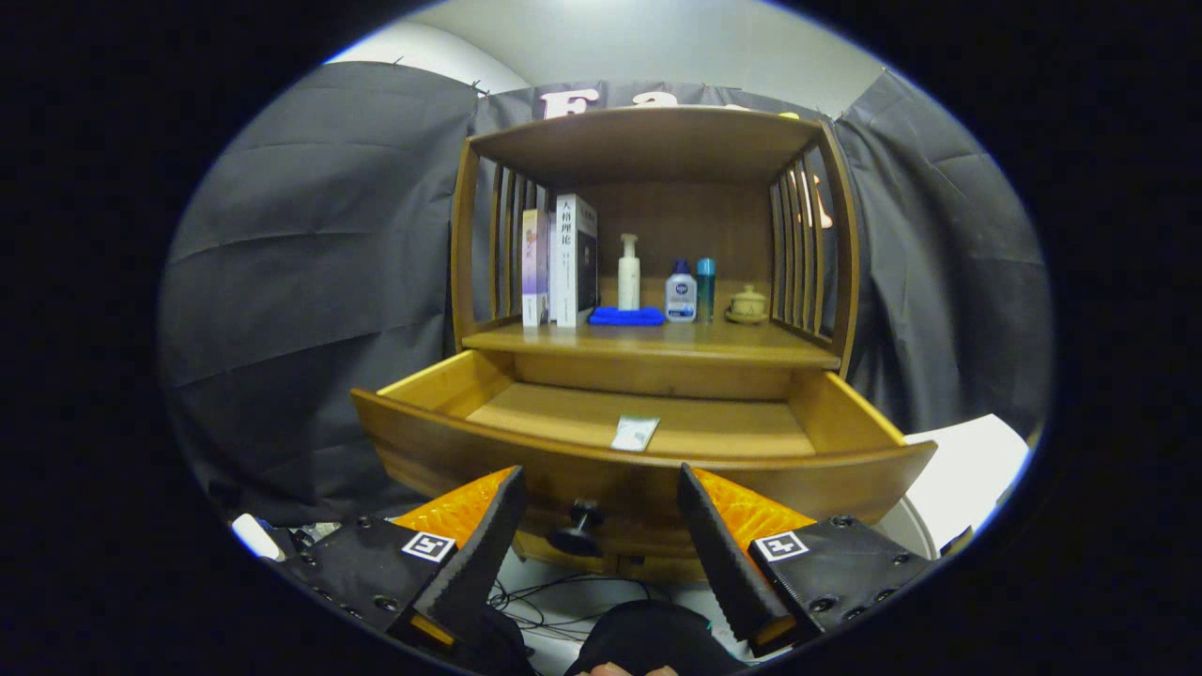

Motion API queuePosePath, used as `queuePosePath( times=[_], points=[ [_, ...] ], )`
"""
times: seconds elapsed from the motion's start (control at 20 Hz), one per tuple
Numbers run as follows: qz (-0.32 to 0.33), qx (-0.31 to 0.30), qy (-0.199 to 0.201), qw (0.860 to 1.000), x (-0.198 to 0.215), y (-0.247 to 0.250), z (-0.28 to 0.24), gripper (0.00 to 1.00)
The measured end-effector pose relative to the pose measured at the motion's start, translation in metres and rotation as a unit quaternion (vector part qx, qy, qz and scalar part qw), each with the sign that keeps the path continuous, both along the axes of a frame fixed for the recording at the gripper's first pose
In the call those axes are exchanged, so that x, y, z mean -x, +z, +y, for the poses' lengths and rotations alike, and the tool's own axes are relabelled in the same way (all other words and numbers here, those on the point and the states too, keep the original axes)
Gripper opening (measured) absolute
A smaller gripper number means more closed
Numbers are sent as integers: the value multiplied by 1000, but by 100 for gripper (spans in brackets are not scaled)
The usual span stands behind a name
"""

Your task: Pull open the drawer, take out the items inside it, and place them on the countertop above the cabinet.

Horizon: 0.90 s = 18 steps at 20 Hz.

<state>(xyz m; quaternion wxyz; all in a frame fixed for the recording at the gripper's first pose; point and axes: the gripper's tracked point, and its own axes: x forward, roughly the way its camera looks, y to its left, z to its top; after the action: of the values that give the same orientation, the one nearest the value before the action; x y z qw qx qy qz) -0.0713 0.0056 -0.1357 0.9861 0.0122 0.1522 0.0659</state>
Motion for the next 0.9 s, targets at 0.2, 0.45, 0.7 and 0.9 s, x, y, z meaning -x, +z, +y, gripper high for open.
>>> queuePosePath(
  times=[0.2, 0.45, 0.7, 0.9],
  points=[
    [-12, 6, -4, 1000, -32, 40, -12, 100],
    [12, 8, 12, 1000, -80, 63, -14, 100],
    [89, 18, 45, 995, -123, 46, -4, 100],
    [179, 11, 73, 981, -142, 12, 6, 100]
  ],
)
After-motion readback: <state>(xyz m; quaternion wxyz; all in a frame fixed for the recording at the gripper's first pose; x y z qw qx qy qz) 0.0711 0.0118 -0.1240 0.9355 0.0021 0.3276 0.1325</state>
